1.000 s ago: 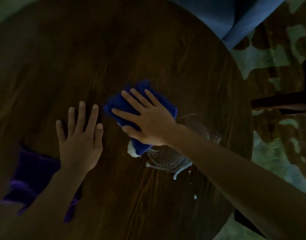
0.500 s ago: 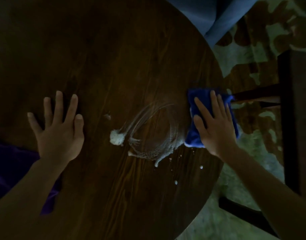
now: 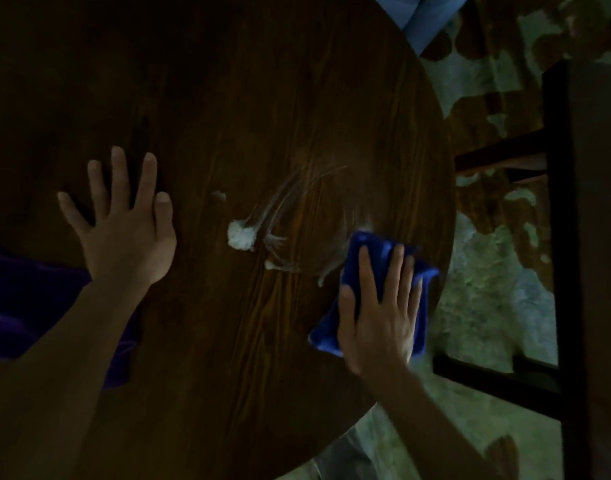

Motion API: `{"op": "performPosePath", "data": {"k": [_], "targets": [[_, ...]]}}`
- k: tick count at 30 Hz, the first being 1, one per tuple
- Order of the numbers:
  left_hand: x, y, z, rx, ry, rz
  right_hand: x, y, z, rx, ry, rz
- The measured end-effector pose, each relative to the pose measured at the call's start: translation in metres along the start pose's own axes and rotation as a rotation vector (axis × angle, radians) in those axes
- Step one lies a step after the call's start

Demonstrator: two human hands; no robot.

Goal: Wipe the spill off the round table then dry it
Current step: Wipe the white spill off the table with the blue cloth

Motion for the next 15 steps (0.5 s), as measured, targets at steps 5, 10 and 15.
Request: {"op": "performPosePath", "data": {"k": [5, 10, 15], "targets": [[-0.003, -0.002, 0.0, 0.022, -0.017, -0.007, -0.027, 0.131, 0.032, 0.014, 0.011, 0.085], [-0.002, 0.001, -0.003, 0.014, -0.021, -0.008, -0.047, 0.196, 0.045, -0.067, -0.004, 0.072], [-0.002, 0.001, -0.004, 0.015, -0.027, -0.008, -0.02, 0.08, 0.016, -0.09, -0.053, 0.082]]}}
Point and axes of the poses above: each hand's wrist, its own y-axis towards the middle knuckle, its own x-axis out of the palm, z = x × y, the point moved 5 cm from there along y, towards the middle knuckle, and after that the axes turned 15 degrees about -x, right-handed, at the moved point
